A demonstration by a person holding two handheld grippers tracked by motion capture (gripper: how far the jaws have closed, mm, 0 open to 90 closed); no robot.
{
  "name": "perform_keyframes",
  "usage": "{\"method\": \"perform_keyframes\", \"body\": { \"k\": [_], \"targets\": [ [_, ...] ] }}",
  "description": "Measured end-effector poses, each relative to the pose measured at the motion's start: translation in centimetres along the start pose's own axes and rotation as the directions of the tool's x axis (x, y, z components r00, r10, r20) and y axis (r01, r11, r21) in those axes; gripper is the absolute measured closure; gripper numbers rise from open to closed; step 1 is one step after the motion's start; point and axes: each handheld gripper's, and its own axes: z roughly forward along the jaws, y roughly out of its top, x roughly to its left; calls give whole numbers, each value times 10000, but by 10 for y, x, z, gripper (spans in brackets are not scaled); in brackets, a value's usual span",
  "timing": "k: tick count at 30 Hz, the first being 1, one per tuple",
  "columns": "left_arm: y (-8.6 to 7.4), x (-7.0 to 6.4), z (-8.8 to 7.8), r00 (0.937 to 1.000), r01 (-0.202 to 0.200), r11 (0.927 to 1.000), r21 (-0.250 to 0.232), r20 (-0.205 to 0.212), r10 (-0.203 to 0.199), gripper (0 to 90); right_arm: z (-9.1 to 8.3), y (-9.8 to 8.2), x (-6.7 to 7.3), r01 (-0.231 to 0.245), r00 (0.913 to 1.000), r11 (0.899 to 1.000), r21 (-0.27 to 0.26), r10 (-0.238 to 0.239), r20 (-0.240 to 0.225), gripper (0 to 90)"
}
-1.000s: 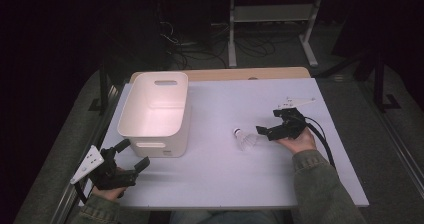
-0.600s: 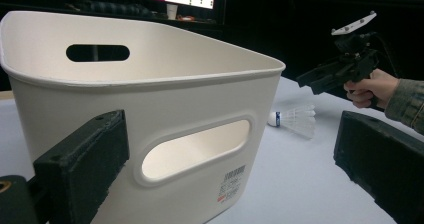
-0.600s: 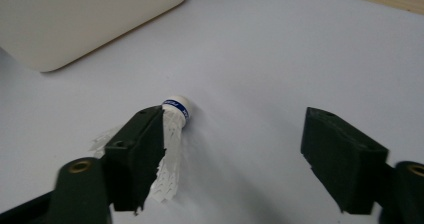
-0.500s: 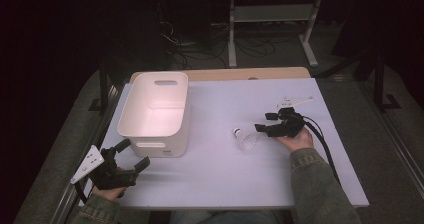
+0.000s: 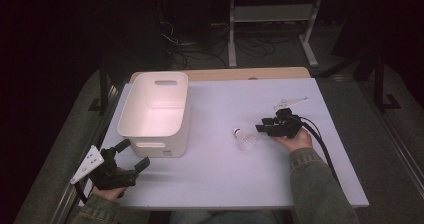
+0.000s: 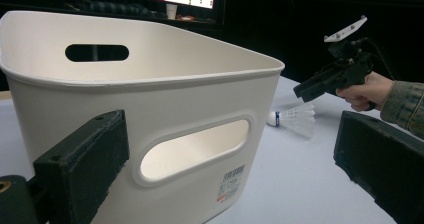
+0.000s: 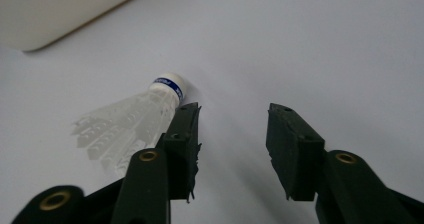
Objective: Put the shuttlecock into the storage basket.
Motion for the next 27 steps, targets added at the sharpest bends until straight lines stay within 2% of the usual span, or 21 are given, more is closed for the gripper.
{"method": "perform_keyframes", "body": {
  "k": [6,11,16,18,20,22,23,27],
  "targets": [
    [0,0,0,10000,25,10000,-22,10,-25,8,7,-3,1,-86,9997,9990,432,76,219,649],
    [0,0,0,10000,15,10000,-12,15,-15,8,10,-4,2,-291,9996,9967,759,288,45,740],
    [0,0,0,10000,32,10000,-15,16,-32,8,14,-5,3,-305,9994,9931,1131,320,-109,772],
    [0,0,0,10000,35,10000,-21,24,-35,8,15,-6,3,-343,9994,9923,1192,349,-28,772],
    [0,0,0,10000,41,10000,-18,19,-41,8,16,-6,4,-397,9991,9897,1374,413,-91,808],
    [0,0,0,10000,36,10000,-10,16,-36,8,16,-7,4,-266,9993,9900,1383,299,-219,827],
    [0,0,0,10000,34,10000,-15,19,-34,8,16,-7,5,-395,9987,9896,1382,434,-253,836],
    [0,0,0,10000,28,10000,-8,20,-28,8,17,-7,6,-307,9987,9899,1385,361,-363,863]
  ]
}}
